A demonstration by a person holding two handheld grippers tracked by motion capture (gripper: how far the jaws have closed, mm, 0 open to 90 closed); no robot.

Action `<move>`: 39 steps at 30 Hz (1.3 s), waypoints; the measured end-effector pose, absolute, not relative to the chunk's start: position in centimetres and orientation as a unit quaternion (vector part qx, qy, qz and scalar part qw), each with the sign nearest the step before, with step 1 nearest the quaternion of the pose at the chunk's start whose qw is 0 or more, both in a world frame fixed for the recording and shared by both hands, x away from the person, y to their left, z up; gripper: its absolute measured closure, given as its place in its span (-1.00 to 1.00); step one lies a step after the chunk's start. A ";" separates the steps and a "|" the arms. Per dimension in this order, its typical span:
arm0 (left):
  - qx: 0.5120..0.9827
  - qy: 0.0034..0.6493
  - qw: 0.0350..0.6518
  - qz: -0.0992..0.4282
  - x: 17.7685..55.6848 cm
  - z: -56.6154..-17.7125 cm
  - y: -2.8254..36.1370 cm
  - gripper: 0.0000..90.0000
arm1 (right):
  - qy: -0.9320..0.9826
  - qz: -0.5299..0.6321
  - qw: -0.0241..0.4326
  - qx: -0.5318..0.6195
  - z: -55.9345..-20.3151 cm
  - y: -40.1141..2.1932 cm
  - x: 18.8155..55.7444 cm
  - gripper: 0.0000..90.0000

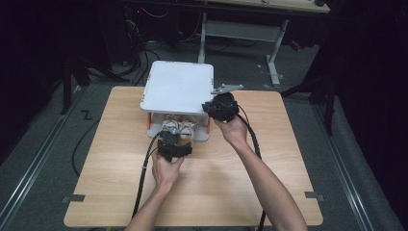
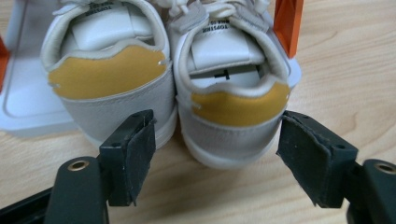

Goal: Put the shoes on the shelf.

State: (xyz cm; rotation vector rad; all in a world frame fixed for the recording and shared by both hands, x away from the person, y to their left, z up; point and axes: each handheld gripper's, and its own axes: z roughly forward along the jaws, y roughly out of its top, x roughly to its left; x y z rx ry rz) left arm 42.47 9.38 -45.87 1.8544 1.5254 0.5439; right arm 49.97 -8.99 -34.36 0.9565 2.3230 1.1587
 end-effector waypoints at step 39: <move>0.682 0.614 0.322 0.231 44.1 -45.7 9.9 -0.30 | 0.823 0.416 0.187 0.339 -34.5 -9.2 49.9 0.80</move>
